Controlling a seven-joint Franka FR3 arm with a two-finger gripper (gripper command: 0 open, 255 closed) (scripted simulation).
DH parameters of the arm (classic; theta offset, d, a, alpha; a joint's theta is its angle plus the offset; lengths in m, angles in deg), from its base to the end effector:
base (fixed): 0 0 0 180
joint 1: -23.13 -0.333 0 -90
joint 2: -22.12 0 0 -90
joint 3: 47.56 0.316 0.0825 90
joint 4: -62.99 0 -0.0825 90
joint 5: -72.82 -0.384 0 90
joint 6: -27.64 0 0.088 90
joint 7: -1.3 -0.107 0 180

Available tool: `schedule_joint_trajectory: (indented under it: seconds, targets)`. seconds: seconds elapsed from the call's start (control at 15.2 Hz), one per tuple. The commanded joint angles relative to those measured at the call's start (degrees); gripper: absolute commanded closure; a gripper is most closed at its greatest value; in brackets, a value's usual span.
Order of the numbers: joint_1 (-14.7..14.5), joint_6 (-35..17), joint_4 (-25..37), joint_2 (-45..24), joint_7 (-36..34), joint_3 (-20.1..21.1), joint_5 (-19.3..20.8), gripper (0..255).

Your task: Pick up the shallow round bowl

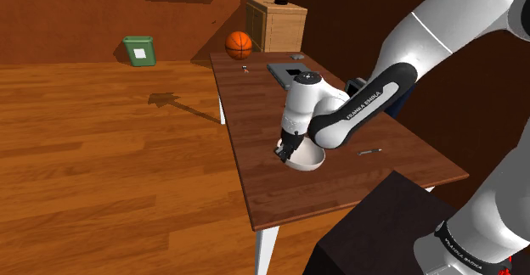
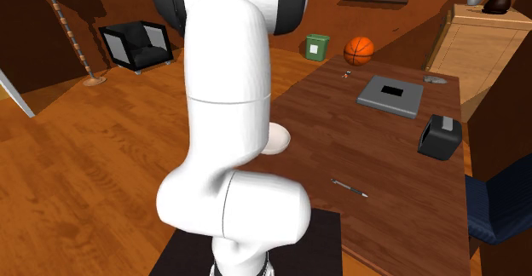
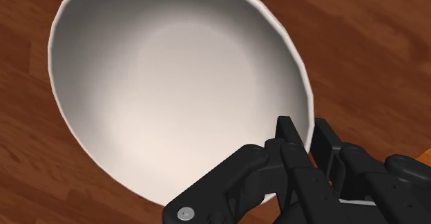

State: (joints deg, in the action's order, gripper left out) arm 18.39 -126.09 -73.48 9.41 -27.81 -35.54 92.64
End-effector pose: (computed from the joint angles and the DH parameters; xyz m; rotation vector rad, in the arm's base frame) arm 0.4873 0.1598 0.2380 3.0567 0.1245 0.1982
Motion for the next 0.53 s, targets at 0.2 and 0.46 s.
schedule_joint_trajectory:
  seconds: [0.2,0.46]
  targets:
    - [0.71,3.46,0.04,3.69,2.63,1.31,-3.22,255]
    - [0.89,4.94,0.16,5.16,3.67,1.68,-4.48,255]
